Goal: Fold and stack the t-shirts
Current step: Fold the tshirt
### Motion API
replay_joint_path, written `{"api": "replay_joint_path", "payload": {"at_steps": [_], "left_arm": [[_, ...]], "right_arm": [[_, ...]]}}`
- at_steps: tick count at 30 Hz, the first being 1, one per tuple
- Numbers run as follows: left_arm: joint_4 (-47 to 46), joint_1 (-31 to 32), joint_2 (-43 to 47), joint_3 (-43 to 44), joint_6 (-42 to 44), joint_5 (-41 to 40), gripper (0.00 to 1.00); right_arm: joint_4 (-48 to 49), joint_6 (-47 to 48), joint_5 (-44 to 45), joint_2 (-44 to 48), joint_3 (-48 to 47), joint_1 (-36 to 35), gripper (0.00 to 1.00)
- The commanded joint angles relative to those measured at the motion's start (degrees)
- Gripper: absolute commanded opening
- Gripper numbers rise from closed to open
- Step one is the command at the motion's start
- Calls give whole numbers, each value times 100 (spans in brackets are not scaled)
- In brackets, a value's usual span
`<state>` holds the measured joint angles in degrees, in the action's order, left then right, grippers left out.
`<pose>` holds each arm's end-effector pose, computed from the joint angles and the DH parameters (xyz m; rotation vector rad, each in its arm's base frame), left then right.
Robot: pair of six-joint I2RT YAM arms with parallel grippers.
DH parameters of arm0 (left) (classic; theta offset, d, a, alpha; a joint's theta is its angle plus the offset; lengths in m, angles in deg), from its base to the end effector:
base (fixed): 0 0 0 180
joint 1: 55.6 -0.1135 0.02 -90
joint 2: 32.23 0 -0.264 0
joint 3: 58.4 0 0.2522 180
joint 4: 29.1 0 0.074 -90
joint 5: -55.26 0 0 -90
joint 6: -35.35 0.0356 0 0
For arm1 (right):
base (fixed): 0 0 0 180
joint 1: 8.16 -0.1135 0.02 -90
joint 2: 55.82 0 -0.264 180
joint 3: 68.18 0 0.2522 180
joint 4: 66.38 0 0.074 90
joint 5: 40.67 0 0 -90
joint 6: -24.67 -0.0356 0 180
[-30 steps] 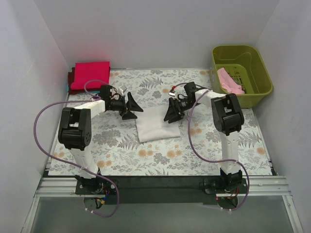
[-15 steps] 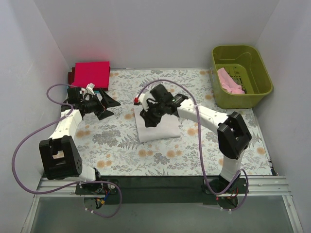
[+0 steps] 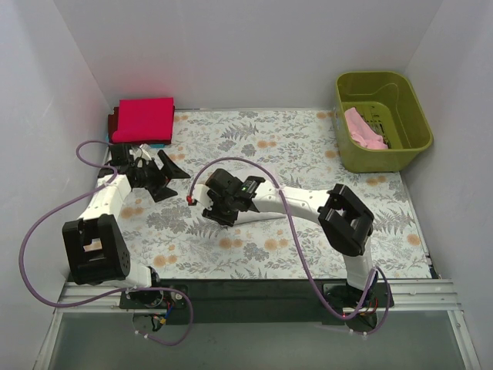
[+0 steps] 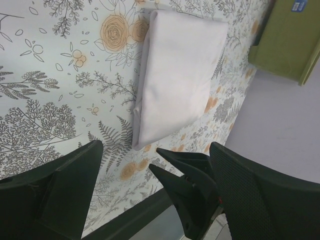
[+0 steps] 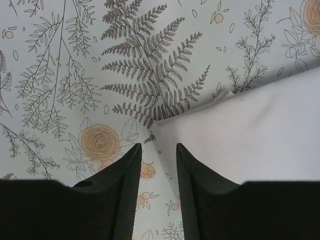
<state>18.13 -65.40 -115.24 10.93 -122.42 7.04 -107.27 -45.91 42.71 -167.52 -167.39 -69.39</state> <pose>0.2817 0.0246 0.2280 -1.5237 2.3347 -1.2750 0.2029 0.3781 0.2165 -1.6872 1.9123 0.4388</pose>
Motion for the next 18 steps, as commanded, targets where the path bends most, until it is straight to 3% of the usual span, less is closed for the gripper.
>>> {"api": "replay_joint_path", "payload": {"at_steps": [1, 13, 15, 16, 17, 18], "left_arm": [[133, -30, 232, -99, 79, -152, 87], [124, -30, 223, -239, -131, -504, 89], [107, -30, 153, -301, -184, -495, 89], [107, -30, 135, -353, -210, -495, 88], [55, -30, 135, -398, -237, -487, 87], [37, -30, 135, -441, -246, -460, 85]], "right_arm": [[243, -105, 204, -106, -7, -38, 40], [709, -158, 169, -642, 476, -117, 41], [806, -132, 257, -704, 573, -117, 34], [832, -123, 292, -704, 591, -108, 26], [859, -123, 318, -678, 608, -108, 7], [859, -123, 301, -652, 617, -82, 1]]}}
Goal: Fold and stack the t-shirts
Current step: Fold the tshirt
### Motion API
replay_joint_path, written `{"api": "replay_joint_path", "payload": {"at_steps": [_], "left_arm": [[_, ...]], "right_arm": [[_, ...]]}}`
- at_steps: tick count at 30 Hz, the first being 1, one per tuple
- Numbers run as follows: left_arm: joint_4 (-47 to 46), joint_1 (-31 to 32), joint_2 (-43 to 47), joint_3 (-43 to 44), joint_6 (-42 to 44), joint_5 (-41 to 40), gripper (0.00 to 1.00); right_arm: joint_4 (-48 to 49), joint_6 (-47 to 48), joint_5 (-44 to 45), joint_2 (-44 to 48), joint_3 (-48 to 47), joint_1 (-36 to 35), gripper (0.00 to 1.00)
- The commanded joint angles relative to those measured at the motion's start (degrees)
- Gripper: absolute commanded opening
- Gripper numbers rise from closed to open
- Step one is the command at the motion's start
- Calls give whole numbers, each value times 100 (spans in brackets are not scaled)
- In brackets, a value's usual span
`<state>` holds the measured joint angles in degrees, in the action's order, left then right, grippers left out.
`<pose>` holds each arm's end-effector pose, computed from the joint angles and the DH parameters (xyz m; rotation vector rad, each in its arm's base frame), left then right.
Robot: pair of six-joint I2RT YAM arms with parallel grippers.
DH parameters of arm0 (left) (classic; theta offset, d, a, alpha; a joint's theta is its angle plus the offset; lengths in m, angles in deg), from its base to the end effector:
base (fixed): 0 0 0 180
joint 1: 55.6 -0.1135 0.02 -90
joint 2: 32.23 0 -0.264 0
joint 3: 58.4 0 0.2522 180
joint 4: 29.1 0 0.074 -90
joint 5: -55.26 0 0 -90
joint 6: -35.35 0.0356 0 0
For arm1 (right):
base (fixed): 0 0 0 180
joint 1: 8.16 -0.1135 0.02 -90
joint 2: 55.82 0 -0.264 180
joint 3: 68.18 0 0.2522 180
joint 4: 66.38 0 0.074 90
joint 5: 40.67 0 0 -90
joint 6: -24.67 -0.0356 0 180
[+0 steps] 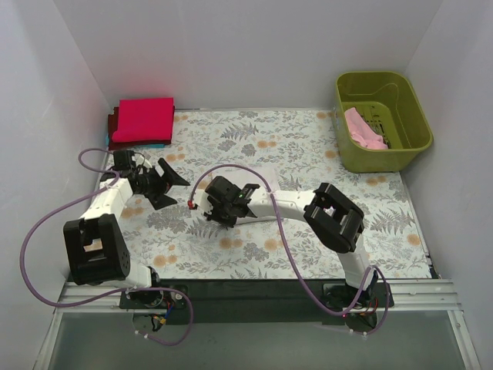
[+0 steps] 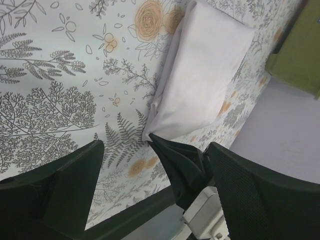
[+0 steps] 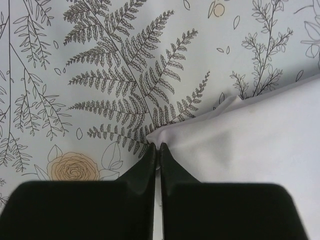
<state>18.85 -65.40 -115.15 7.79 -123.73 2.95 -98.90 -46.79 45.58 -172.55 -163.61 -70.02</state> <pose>0.2724 0.0250 0.2105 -1.6456 2.3453 -1.1648 0.2047 0.3877 0.1693 -1.6676 1.9311 0.3852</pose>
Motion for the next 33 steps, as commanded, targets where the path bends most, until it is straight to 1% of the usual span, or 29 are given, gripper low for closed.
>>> {"api": "replay_joint_path", "payload": {"at_steps": [1, 4, 9, 14, 20, 25, 33], "left_arm": [[-53, -39, 126, -232, -184, -51, 84], [-290, -30, 83, -390, -368, 19, 82], [-720, 92, -75, -531, -729, 72, 82], [-1248, 154, -435, -750, -1413, -16, 86], [-1924, 663, -612, -795, -1951, -262, 92], [-2381, 1164, -752, -891, -2504, -675, 94], [-2541, 1814, -1042, -901, -2988, -1220, 95]], "right_arm": [[31, -44, -3, -105, 239, -10, 1], [92, -18, -152, 123, 222, 87, 1], [197, -132, -793, 563, 46, 376, 1], [242, -132, -1171, 608, -252, 403, 1], [242, -202, -1365, 563, -481, 430, 1], [242, -228, -1427, 449, -675, 456, 1], [242, -369, -1392, 159, -1105, 491, 1]]}}
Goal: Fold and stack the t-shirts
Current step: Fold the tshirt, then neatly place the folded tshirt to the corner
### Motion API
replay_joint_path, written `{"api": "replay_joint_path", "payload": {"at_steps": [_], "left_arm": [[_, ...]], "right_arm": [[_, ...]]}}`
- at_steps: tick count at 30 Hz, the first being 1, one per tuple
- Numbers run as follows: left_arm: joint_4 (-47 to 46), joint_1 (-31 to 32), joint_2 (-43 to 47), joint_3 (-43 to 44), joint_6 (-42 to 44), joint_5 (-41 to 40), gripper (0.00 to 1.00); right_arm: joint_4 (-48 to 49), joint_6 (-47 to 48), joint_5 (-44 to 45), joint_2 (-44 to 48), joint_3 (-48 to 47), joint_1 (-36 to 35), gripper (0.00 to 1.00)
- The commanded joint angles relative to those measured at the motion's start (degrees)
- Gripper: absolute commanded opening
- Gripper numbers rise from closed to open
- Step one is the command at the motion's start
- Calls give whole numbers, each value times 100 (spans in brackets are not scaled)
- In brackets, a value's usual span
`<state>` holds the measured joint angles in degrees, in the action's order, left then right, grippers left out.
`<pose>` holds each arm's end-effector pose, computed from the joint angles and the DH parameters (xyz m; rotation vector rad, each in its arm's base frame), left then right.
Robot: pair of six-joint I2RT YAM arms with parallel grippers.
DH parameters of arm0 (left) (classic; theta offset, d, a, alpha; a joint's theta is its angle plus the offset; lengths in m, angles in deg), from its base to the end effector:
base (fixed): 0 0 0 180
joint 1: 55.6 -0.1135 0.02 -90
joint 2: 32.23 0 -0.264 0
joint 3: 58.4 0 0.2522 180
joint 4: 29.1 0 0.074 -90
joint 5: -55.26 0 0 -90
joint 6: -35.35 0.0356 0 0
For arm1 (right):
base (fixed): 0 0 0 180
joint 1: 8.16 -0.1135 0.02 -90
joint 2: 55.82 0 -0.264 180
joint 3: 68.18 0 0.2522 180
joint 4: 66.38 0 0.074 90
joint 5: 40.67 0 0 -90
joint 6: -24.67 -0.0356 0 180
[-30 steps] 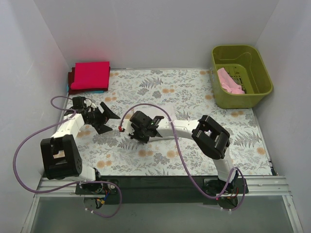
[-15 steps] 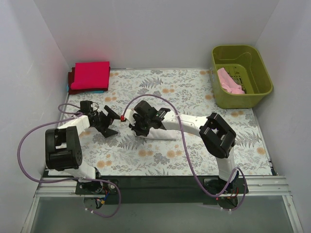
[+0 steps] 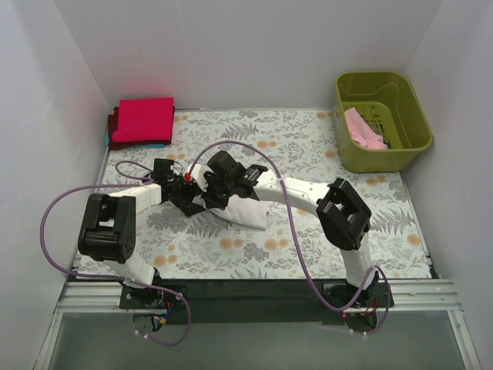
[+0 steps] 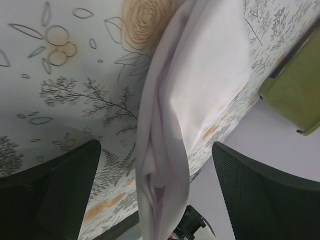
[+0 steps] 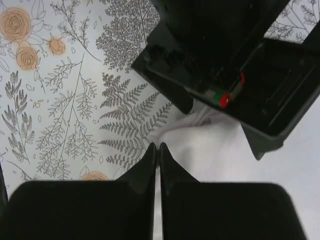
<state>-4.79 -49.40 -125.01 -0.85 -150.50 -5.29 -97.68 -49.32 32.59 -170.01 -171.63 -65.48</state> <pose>0.2884 -0.0489 0.1412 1.8811 -2.1845 1.0839 0.2377 0.3896 0.2349 -1.5364 1.8047 0.6967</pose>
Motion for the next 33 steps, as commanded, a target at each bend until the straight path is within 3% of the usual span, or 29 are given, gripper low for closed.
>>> {"api": "replay_joint_path", "payload": {"at_steps": [1, 5, 10, 16, 28, 33], "left_arm": [[-202, 259, -83, -11, -320, -449, 93], [-211, 400, -171, 86, -381, -642, 79], [-220, 532, -303, 174, -478, -686, 72], [-220, 593, -382, 174, -575, -748, 50], [-255, 602, -733, 455, -452, -888, 51], [-290, 602, -786, 473, -382, -941, 45]], "right_arm": [[119, -124, -93, -112, -321, 37, 1], [119, -151, -41, -200, -347, 37, 1], [119, -239, 12, -332, -453, 45, 1], [119, -274, 30, -411, -567, 45, 1], [154, -493, -155, -244, -620, 63, 1], [172, -529, -208, -226, -637, 72, 1]]}}
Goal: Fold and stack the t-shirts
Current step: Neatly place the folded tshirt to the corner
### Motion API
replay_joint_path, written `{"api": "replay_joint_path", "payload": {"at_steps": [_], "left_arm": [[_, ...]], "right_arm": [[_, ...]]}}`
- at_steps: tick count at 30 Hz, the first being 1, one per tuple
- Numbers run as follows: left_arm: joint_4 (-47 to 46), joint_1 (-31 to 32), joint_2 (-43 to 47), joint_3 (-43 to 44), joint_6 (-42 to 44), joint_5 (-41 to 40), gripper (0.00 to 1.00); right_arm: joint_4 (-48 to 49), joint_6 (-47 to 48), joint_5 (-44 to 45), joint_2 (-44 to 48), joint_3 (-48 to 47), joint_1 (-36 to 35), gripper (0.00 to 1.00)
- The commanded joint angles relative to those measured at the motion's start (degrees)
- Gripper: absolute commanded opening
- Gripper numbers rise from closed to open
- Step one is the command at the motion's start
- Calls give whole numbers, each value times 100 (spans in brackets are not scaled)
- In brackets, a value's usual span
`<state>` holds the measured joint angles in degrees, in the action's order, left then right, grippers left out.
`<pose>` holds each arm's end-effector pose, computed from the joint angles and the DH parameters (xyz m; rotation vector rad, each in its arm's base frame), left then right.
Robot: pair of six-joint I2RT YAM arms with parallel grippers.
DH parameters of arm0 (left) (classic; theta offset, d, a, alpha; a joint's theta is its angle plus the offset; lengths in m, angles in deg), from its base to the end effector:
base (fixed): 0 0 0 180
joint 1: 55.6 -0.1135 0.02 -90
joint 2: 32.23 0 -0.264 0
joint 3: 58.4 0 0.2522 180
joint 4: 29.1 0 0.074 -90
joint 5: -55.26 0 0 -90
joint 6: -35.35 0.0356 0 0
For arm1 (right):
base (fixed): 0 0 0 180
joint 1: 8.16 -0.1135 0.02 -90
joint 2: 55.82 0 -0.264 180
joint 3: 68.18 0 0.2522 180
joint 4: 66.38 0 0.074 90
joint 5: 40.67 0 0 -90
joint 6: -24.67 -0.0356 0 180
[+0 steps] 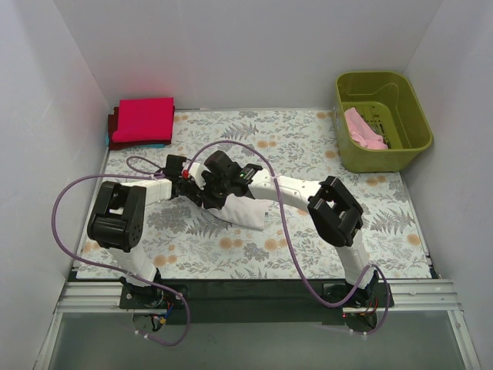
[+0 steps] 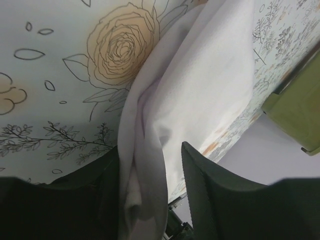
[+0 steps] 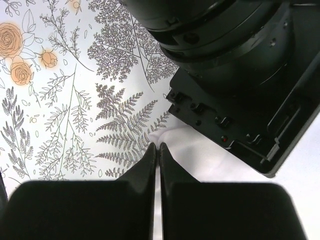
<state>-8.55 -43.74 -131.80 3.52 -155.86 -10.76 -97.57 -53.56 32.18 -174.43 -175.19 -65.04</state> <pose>0.3099 -0.0799 0.1292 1.9277 -2.2010 1.0360 0.2495 0.4017 0.2212 -1.4774 1.8845 0.7332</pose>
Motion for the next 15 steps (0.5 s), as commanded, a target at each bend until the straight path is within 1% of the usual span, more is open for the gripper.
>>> {"api": "replay_joint_path", "payload": {"at_steps": [1, 2, 3, 4, 5, 6, 7, 8, 9, 10, 11, 12, 13, 14, 15], "left_arm": [[60, 36, -107, 35, 189, -404, 42], [60, 36, -115, 35, 224, -395, 28], [60, 36, -115, 53, 259, -421, 21], [77, 36, -115, 70, 373, -430, 11], [121, 45, -115, 105, 443, -456, 3], [199, 27, -115, 158, 531, -570, 0], [322, 36, -107, 280, 732, -614, 0], [393, 27, -107, 342, 891, -676, 0], [463, 10, -115, 447, 1040, -754, 0], [568, 1, -168, 640, 1207, -825, 0], [639, -17, -220, 790, 1583, -869, 0], [692, -34, -273, 922, 1761, -913, 0], [832, -34, -334, 1045, 1971, -1070, 0], [937, -43, -509, 1420, 2348, -1150, 0], [1052, -52, -598, 1598, 2560, -1212, 0]], "right_arm": [[161, -105, -175, 233, -264, 28, 1], [161, -113, -184, 241, -264, 37, 1], [161, -105, -192, 250, -272, 37, 1], [144, -105, -201, 268, -272, 46, 1], [143, -140, -175, 294, -272, 54, 13], [135, -157, -158, 338, -194, 115, 25], [126, -166, -166, 451, -141, 160, 33], [82, -158, -123, 531, -71, 221, 51], [65, -140, -96, 636, -1, 369, 60], [38, -96, -87, 846, 209, 458, 78], [-23, -44, -104, 961, 307, 563, 84], [-67, 53, -113, 1075, 395, 782, 90], [-137, 80, -157, 1285, 561, 897, 98], [-260, 115, -183, 1392, 623, 1116, 98], [-374, 158, -219, 1506, 694, 1231, 98]]}}
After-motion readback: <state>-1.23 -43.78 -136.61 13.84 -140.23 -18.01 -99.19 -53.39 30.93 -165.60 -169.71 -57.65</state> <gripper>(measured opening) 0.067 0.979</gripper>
